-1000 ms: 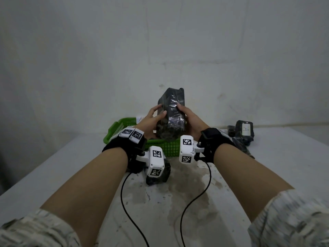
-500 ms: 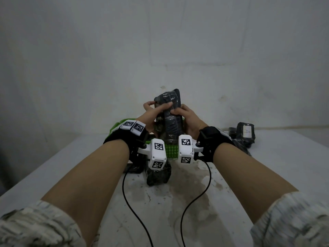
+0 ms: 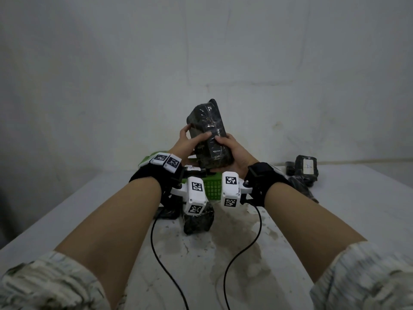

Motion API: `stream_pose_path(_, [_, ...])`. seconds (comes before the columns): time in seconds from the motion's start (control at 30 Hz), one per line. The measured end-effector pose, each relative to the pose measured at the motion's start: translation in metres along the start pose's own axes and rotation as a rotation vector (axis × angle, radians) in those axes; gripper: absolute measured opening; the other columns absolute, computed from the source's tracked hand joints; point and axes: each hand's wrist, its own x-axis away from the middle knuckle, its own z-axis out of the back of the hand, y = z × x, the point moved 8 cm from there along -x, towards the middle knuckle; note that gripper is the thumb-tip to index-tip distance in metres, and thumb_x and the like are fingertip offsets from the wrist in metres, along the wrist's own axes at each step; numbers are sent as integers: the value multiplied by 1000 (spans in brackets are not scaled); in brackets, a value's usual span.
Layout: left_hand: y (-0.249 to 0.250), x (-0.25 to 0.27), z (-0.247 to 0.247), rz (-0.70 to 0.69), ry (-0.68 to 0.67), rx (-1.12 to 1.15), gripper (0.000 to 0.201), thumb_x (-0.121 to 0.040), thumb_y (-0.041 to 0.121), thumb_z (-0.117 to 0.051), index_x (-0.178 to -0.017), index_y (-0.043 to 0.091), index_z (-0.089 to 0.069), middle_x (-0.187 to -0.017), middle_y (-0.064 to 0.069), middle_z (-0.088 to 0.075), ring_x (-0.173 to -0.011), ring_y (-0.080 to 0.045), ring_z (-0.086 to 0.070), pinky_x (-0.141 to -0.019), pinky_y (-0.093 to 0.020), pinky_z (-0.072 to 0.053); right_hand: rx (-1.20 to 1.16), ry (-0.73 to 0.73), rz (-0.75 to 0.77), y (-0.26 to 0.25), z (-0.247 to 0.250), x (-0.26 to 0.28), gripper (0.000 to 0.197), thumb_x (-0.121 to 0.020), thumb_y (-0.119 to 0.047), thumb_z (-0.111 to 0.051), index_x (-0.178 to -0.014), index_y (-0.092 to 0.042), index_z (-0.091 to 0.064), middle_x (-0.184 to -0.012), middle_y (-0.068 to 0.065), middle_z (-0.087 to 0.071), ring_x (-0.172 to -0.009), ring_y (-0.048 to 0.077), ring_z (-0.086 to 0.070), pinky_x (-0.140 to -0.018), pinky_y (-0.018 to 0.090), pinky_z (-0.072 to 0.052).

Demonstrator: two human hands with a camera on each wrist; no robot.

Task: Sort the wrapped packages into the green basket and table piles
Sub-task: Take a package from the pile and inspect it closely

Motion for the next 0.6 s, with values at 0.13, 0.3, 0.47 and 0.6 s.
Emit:
stream_pose_path(0.13, [-5, -3, 4, 6, -2, 34, 76, -83, 31, -68, -143, 34, -22, -128, -12, -55, -110, -31, -58, -67, -36, -53, -63, -103, -45, 5, -9, 2, 34, -94, -14, -41, -127, -19, -48, -113, 13, -58, -95, 30, -60, -67, 41, -58])
stream_pose_path(0.3, [-4, -4, 9, -15, 1, 43, 82, -82, 18, -71, -142, 33, -17, -113, -7, -56, -100, -26, -60, -71, -41, -54, -40, -84, -22, 1, -8, -1, 35, -92, -6, -39, -123, -19, -49, -111, 12, -58, -95, 30, -59, -62, 38, -56])
stream_pose_path(0.47, [-6, -8, 15, -30, 40, 108, 72, -87, 20, -63, -143, 31, -18, -121, -13, -52, -107, -32, -56, -77, -46, -54, 139, -45, -25, 2, -7, -1, 32, -96, -29, -48, -127, -26, -54, -118, 7, -62, -104, 27, -61, -75, 39, -54])
stream_pose_path(0.6, [-15, -7, 14, 62, -24, 303, 43, -91, 34, -50, -128, 13, -45, -113, -15, -54, -97, -35, -59, -72, -48, -55, 309, 53, -27, -2, 4, -5, 39, -97, -54, -38, -119, -34, -63, -127, 3, -56, -116, 23, -52, -101, 43, -43])
